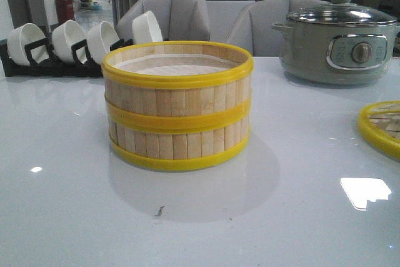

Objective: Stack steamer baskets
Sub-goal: 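Grasp the lid hub with the right gripper and lift it toward the stack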

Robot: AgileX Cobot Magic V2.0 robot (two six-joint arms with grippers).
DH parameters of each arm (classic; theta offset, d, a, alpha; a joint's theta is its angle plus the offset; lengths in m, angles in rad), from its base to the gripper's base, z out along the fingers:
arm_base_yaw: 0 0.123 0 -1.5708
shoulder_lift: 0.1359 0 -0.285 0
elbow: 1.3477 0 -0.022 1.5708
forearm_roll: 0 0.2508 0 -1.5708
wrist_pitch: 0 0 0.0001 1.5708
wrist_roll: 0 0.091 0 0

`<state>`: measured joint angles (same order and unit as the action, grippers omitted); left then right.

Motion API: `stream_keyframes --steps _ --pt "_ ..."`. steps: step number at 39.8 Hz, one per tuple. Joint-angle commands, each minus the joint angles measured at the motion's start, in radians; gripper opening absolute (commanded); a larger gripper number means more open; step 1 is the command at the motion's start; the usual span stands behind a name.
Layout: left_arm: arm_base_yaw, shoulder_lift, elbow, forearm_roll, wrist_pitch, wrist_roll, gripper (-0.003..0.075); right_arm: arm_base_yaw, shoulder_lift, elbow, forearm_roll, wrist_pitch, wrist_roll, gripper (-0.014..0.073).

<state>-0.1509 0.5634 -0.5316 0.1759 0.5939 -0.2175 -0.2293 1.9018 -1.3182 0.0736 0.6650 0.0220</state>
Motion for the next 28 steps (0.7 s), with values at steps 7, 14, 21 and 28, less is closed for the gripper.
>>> stream_keyframes --steps 7,14,21,28 --pt "0.002 0.003 -0.029 0.001 -0.073 -0.012 0.0085 -0.005 -0.03 -0.035 -0.011 -0.047 -0.008 0.0392" --pt "0.002 0.003 -0.029 0.001 -0.073 -0.012 0.0085 -0.005 -0.029 -0.035 -0.011 -0.055 -0.008 0.0304" --pt "0.002 0.003 -0.029 0.001 -0.073 -0.012 0.0085 -0.003 -0.032 -0.035 -0.011 -0.038 -0.008 0.0041" --pt "0.002 0.003 -0.029 0.001 -0.073 -0.012 0.0085 0.026 -0.057 -0.037 -0.011 -0.022 -0.008 0.0056"
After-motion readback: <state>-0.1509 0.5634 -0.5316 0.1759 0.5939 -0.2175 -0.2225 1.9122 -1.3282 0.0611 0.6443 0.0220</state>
